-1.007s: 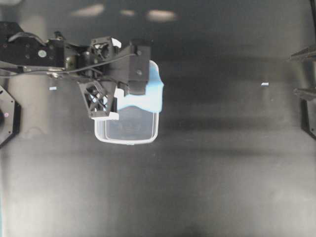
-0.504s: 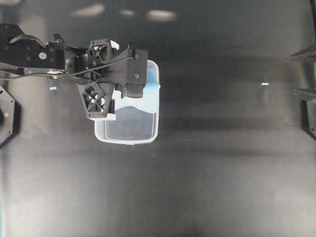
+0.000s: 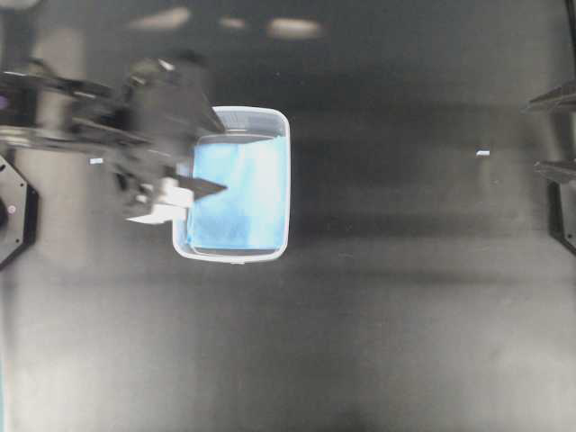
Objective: Place the blue towel into the container with the left arm.
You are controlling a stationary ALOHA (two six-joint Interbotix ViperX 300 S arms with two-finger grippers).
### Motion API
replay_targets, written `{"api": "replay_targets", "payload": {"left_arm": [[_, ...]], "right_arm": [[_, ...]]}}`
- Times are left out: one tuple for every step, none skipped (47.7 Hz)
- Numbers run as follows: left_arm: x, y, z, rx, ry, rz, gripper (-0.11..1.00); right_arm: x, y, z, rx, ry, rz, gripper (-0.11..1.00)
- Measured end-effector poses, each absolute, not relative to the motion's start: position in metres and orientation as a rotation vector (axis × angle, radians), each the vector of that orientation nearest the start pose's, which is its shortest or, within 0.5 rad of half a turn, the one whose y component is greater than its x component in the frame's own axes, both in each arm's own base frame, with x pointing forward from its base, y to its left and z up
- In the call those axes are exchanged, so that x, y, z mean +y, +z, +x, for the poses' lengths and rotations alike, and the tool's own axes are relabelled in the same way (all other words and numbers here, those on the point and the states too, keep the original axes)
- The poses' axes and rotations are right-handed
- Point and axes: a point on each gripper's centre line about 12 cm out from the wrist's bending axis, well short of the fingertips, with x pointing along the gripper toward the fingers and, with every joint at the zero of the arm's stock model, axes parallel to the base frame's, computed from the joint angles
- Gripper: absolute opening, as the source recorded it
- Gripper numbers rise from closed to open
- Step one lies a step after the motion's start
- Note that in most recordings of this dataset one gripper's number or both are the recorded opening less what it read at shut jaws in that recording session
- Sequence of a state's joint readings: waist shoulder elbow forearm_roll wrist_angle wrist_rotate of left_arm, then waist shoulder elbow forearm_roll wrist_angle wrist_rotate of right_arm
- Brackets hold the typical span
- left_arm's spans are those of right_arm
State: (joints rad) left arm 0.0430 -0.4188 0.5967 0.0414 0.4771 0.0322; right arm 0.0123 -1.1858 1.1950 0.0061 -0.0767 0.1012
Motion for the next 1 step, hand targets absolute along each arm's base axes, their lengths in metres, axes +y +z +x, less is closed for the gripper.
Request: {"api": "replay_targets", "payload": {"left_arm": [[0.0163,0.3042,0.3158,0.629,0.039,0.062,0.86]], "right_arm": [[0.0019,0.3001,0.1623,-0.067,0.015,0.106,0.75]]}}
